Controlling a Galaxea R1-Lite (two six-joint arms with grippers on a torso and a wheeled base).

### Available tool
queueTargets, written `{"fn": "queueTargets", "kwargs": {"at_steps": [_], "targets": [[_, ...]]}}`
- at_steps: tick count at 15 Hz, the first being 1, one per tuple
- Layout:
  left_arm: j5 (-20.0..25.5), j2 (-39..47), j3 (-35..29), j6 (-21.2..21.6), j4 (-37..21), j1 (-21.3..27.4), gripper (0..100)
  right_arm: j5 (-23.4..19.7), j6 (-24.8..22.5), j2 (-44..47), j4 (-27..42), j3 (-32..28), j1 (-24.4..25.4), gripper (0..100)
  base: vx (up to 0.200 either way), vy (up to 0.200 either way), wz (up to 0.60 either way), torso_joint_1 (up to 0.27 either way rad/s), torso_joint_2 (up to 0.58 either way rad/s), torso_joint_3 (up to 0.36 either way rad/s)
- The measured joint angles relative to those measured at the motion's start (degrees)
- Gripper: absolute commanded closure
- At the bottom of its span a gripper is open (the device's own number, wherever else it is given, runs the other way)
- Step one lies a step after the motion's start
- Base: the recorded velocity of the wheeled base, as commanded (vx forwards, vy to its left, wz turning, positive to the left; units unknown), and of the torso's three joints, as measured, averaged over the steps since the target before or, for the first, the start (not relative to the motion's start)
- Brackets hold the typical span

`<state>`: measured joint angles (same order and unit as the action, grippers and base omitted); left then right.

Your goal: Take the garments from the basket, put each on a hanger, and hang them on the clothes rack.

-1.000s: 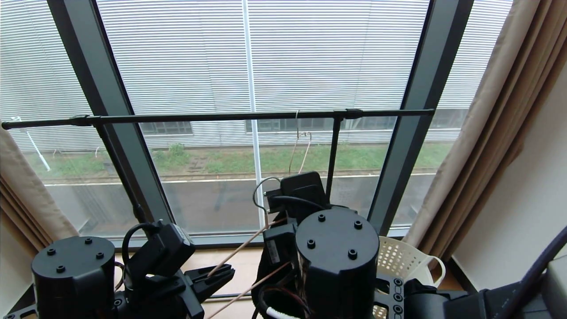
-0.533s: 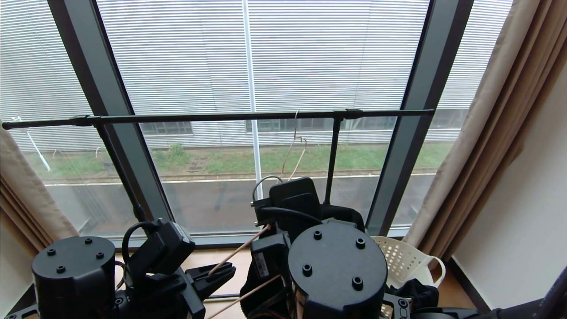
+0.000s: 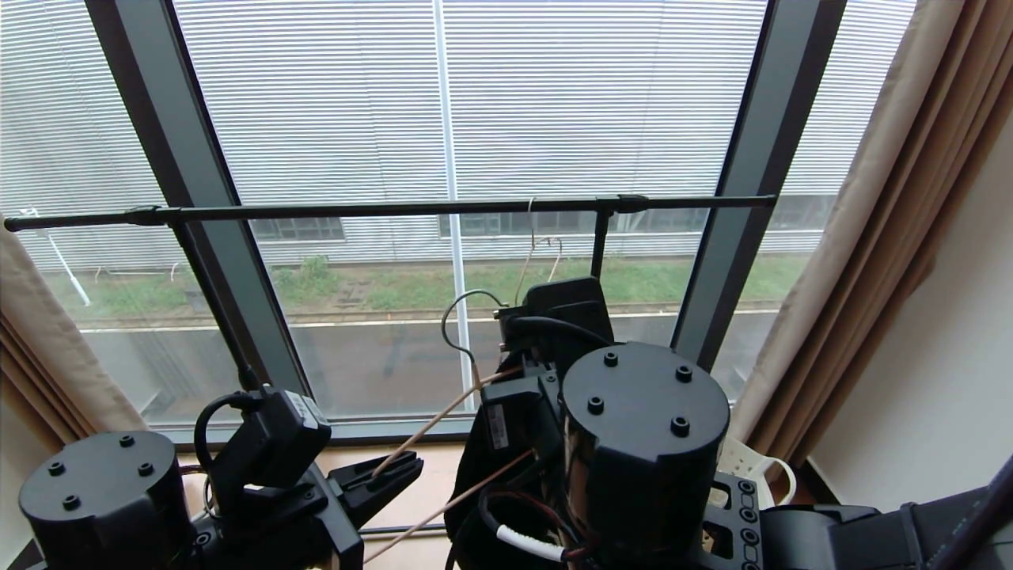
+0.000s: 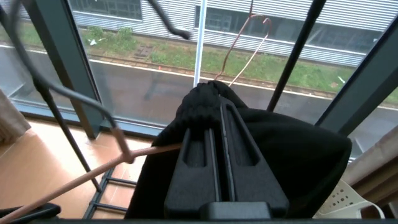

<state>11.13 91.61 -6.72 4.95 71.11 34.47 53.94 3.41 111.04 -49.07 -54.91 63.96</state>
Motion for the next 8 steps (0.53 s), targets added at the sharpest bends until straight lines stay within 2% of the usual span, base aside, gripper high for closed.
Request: {"fn": "queueTargets", "kwargs": {"at_steps": [5,8], "targets": [[0.0,6.8,3.6,-0.4,14.5,0.0,100,0.0,0.0,-0.6,0.1,0.1,-0.4,100,0.000,0.000,0.00,0.000,0.00,0.000],[-1.4,10.1,4.8,-0.5,18.4,0.1,100,0.0,0.0,-0.5,0.2,0.3,-0.2,100,0.000,0.000,0.00,0.000,0.00,0.000]]}}
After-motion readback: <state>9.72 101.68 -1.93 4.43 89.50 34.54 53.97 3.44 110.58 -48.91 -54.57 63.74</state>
